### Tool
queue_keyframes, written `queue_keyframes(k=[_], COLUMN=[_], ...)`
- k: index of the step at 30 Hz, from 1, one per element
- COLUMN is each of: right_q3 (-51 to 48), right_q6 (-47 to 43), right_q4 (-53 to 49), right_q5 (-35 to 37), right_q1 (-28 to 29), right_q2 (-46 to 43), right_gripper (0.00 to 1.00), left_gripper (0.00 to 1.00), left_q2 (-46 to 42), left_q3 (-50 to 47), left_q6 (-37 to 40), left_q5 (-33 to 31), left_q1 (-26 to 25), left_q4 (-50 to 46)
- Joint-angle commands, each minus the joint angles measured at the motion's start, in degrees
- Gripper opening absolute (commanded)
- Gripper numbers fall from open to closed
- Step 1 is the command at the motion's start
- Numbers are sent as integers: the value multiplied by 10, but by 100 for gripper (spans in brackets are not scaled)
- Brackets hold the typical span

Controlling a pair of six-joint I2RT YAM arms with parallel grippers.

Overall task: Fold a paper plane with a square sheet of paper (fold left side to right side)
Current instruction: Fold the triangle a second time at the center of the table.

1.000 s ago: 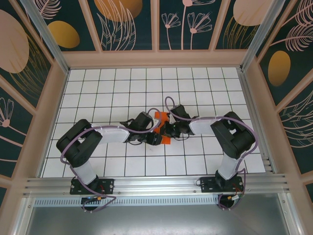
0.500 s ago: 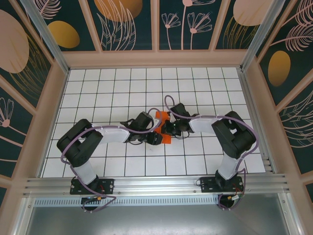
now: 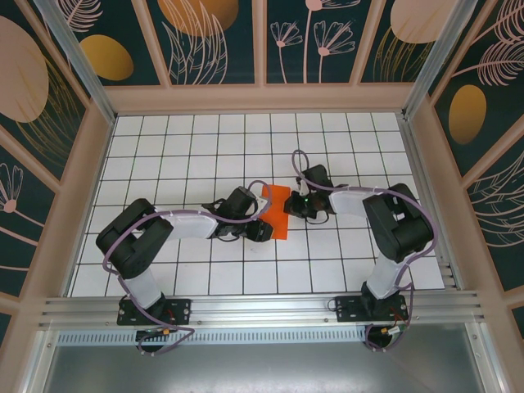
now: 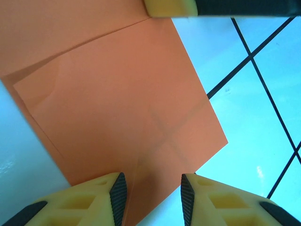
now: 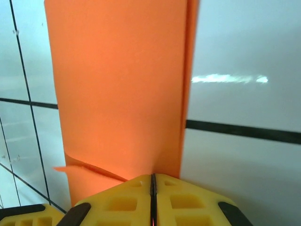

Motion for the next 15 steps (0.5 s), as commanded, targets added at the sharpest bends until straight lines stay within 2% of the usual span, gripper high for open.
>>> queue_keyframes(k=[1, 5, 9, 15], right_q3=[2, 0, -18, -42], right_q6=[-27, -31, -11, 47], right_q4=[-36, -56, -69, 17], right_q5=[77, 66, 53, -10], right_q1=[-23, -20, 9, 54], right_q2=[-24, -78, -125, -95], right_gripper=[12, 12, 13, 13], left_gripper=[40, 40, 40, 40], left_q2=[18, 11, 5, 5], left_q3=[-22, -20, -12, -8], left_q6=[3, 1, 2, 5], left_q5=[-23, -19, -20, -20], left_q1=[1, 1, 1, 1], left_q4=[-62, -59, -60, -64])
